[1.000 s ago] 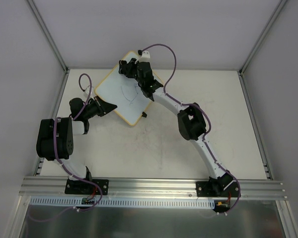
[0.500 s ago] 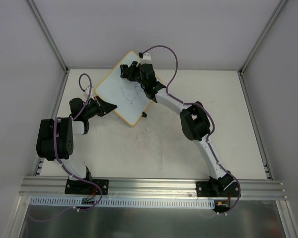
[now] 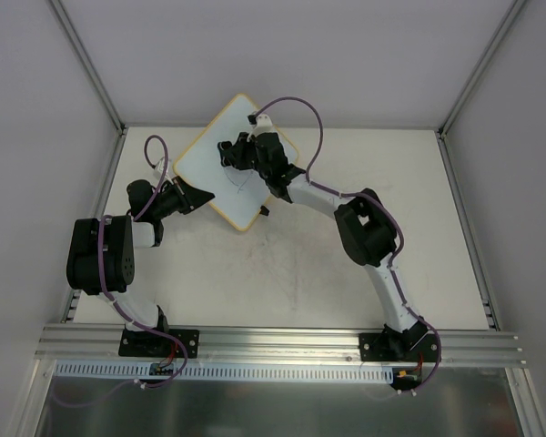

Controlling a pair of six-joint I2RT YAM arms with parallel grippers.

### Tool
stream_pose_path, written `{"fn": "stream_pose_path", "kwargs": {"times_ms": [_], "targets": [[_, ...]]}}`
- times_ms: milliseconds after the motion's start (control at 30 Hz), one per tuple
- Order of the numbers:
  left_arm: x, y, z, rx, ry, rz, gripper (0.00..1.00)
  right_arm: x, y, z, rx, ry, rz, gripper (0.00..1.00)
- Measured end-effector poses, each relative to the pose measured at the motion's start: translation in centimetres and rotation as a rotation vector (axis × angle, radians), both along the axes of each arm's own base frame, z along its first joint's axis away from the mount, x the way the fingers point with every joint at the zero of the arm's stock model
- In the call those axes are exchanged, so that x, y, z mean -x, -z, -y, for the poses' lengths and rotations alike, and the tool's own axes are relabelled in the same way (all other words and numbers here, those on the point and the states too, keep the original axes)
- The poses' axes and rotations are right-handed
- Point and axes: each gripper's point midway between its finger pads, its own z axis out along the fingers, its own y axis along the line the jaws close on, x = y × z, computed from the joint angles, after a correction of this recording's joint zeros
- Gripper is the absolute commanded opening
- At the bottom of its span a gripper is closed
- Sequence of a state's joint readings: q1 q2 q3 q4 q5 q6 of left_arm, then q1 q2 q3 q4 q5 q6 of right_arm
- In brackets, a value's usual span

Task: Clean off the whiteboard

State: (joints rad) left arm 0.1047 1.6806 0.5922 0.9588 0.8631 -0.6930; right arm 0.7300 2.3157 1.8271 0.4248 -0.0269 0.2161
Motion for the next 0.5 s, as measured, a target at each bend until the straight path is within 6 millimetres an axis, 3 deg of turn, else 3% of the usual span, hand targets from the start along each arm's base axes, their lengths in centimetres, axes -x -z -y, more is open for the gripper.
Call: {"fn": "stream_pose_path", "kwargs": {"times_ms": [267,500], "targets": [[0.0,0.0,0.0,0.0,-0.001,-0.003,0.0,2.5,1.4,0.2,0.011,-0.039,-0.006,0.0],[0.0,0.1,0.0,0.0,-0.002,-0.006,0.0,2.8,1.4,0.1,0.061,-0.064,-0.023,0.0]]}}
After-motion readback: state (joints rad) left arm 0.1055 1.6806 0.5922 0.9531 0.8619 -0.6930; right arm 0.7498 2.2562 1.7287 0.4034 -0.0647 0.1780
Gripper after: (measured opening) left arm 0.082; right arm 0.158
